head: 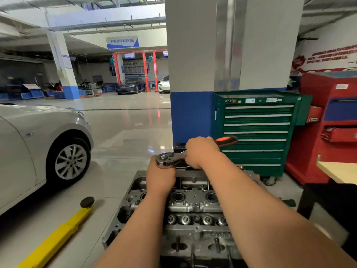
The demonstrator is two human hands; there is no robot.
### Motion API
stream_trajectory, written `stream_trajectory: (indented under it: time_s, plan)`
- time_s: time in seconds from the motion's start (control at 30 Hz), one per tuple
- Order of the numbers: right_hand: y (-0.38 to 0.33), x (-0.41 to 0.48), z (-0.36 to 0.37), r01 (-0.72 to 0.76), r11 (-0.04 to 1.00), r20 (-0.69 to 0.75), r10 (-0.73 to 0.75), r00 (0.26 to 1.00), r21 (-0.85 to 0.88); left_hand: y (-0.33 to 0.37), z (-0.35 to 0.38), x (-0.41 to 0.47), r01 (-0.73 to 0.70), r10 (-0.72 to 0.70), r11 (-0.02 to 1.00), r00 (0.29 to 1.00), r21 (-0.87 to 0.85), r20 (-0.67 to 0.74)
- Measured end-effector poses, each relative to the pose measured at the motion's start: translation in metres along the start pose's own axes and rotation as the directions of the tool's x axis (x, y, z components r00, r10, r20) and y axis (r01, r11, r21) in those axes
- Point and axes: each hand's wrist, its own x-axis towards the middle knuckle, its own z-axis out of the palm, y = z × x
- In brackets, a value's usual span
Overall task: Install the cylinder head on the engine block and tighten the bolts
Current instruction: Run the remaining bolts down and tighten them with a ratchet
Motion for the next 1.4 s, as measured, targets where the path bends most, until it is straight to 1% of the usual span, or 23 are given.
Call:
stream_trajectory:
  time_s: [0.13, 0.23, 0.3, 0.37, 0.43, 0.47, 0.53, 0.67, 0.77, 0.83, 0.9, 0.93, 0.97, 1.03, 1.07, 1.1, 1.13, 1.2, 1.3, 1.33, 1.4]
  plan:
    - [0.005, 0.002, 0.007, 0.013, 1.000, -0.056, -0.013, 0.998, -0.007, 0.000, 0.001, 0.003, 0.000, 0.000, 1.000, 1.000, 0.017, 0.012]
    - [0.017, 0.003, 0.002, 0.088, 0.994, -0.032, -0.086, 0.996, 0.070, 0.010, -0.001, 0.004, -0.019, 0.020, 0.999, 1.000, -0.035, 0.013]
    - [0.028, 0.002, -0.008, 0.102, 0.986, -0.073, -0.092, 0.993, 0.136, 0.026, -0.001, 0.004, -0.058, 0.060, 0.994, 0.998, -0.089, 0.018]
    - [0.044, -0.002, -0.020, 0.070, 0.984, -0.149, -0.045, 0.988, 0.164, 0.046, 0.006, 0.005, -0.089, 0.103, 0.979, 0.993, -0.182, 0.065]
    - [0.061, -0.012, -0.026, 0.018, 0.994, -0.173, 0.000, 0.985, 0.104, 0.058, 0.015, 0.000, -0.055, 0.110, 0.959, 0.976, -0.279, 0.189]
    - [0.068, -0.019, -0.025, -0.012, 0.998, -0.163, 0.022, 0.986, 0.064, 0.059, 0.020, -0.004, -0.031, 0.115, 0.952, 0.959, -0.305, 0.259]
    - [0.075, -0.034, -0.016, -0.063, 0.998, -0.124, 0.064, 0.990, 0.018, 0.050, 0.030, -0.014, -0.003, 0.110, 0.958, 0.927, -0.286, 0.359]
    - [0.075, -0.057, 0.002, -0.147, 0.985, 0.013, 0.146, 0.989, 0.086, 0.037, 0.036, -0.021, 0.017, 0.100, 0.967, 0.891, -0.252, 0.444]
    - [0.073, -0.066, -0.005, -0.170, 0.979, 0.075, 0.162, 0.984, 0.115, 0.036, 0.035, -0.020, 0.045, 0.112, 0.954, 0.862, -0.295, 0.495]
    - [0.070, -0.070, -0.014, -0.167, 0.981, 0.080, 0.160, 0.984, 0.095, 0.033, 0.037, -0.020, 0.134, 0.087, 0.917, 0.852, -0.376, 0.516]
    - [0.065, -0.073, -0.024, -0.151, 0.988, 0.055, 0.148, 0.987, 0.041, 0.028, 0.039, -0.016, 0.263, 0.020, 0.867, 0.830, -0.422, 0.558]
    - [0.063, -0.074, -0.028, -0.143, 0.990, 0.048, 0.142, 0.989, 0.012, 0.027, 0.039, -0.016, 0.289, 0.002, 0.857, 0.826, -0.427, 0.564]
    - [0.060, -0.076, -0.030, -0.138, 0.990, 0.052, 0.138, 0.989, -0.009, 0.025, 0.039, -0.015, 0.267, 0.002, 0.873, 0.835, -0.408, 0.550]
    - [0.054, -0.078, -0.029, -0.128, 0.991, 0.079, 0.131, 0.988, -0.037, 0.022, 0.038, -0.016, 0.099, 0.062, 0.946, 0.880, -0.310, 0.471]
    - [0.052, -0.080, -0.027, -0.128, 0.991, 0.093, 0.131, 0.987, -0.044, 0.022, 0.037, -0.017, 0.009, 0.115, 0.961, 0.896, -0.276, 0.429]
    - [0.050, -0.082, -0.026, -0.133, 0.990, 0.108, 0.137, 0.985, -0.041, 0.022, 0.037, -0.018, -0.048, 0.156, 0.964, 0.900, -0.263, 0.406]
    - [0.049, -0.085, -0.026, -0.145, 0.989, 0.128, 0.147, 0.981, -0.027, 0.023, 0.036, -0.019, -0.076, 0.180, 0.962, 0.898, -0.262, 0.401]
    - [0.048, -0.090, -0.027, -0.163, 0.987, 0.188, 0.160, 0.969, 0.000, 0.025, 0.035, -0.023, -0.095, 0.196, 0.959, 0.902, -0.267, 0.384]
    - [0.043, -0.094, -0.022, -0.181, 0.983, 0.266, 0.176, 0.948, -0.008, 0.025, 0.039, -0.026, -0.132, 0.188, 0.962, 0.955, -0.237, 0.230]
    - [0.042, -0.094, -0.020, -0.180, 0.983, 0.258, 0.182, 0.949, -0.031, 0.026, 0.041, -0.026, -0.136, 0.187, 0.962, 0.960, -0.237, 0.208]
    - [0.045, -0.092, -0.019, -0.154, 0.983, 0.195, 0.171, 0.966, -0.101, 0.029, 0.043, -0.025, -0.111, 0.172, 0.966, 0.949, -0.234, 0.263]
